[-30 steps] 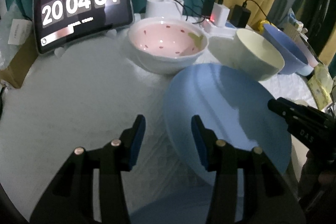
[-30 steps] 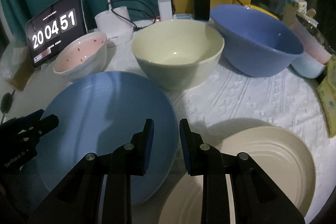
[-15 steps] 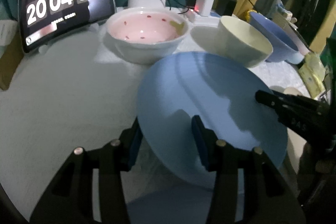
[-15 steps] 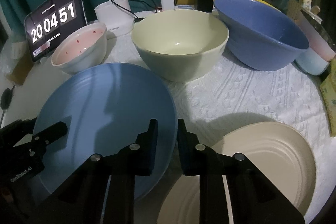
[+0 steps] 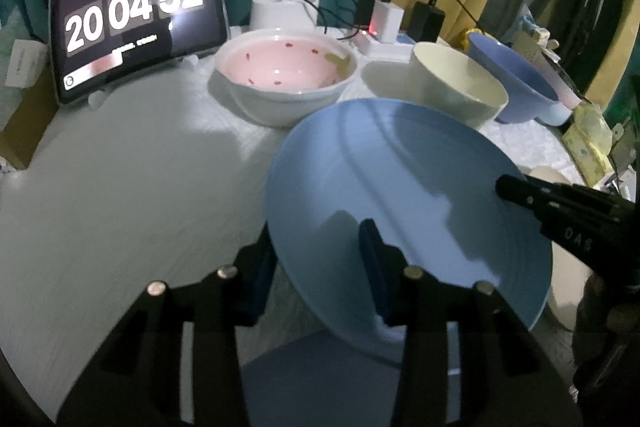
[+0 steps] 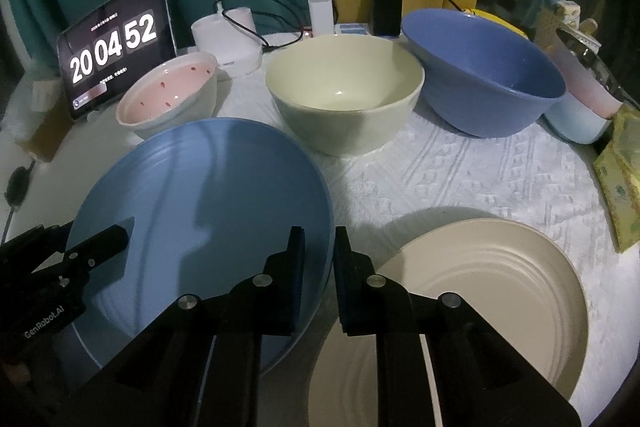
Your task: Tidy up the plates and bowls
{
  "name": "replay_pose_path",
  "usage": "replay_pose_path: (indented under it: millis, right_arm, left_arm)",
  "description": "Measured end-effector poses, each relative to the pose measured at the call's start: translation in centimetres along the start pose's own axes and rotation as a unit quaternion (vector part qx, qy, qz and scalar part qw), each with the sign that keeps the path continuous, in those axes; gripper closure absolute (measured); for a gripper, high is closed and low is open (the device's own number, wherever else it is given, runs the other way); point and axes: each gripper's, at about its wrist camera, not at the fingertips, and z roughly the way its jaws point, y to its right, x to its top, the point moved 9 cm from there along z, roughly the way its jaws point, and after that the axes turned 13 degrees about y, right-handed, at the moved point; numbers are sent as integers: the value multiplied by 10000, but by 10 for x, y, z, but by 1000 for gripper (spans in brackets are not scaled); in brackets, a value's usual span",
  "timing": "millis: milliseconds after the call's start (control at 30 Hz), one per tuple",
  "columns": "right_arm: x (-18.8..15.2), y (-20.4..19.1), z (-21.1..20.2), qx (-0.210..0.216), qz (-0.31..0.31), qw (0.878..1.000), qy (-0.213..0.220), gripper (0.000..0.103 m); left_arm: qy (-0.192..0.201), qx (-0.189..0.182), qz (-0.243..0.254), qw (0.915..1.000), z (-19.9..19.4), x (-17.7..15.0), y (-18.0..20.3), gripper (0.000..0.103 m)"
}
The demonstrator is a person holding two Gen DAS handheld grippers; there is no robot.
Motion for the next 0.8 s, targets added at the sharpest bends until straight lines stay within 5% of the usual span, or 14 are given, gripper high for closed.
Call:
replay_pose_path:
  millis: [800]
  right_arm:
    - [4, 10, -62, -130, 45, 9986, 502, 87]
  left_arm:
    - [474, -144, 217, 9985, -52, 6, 28, 62]
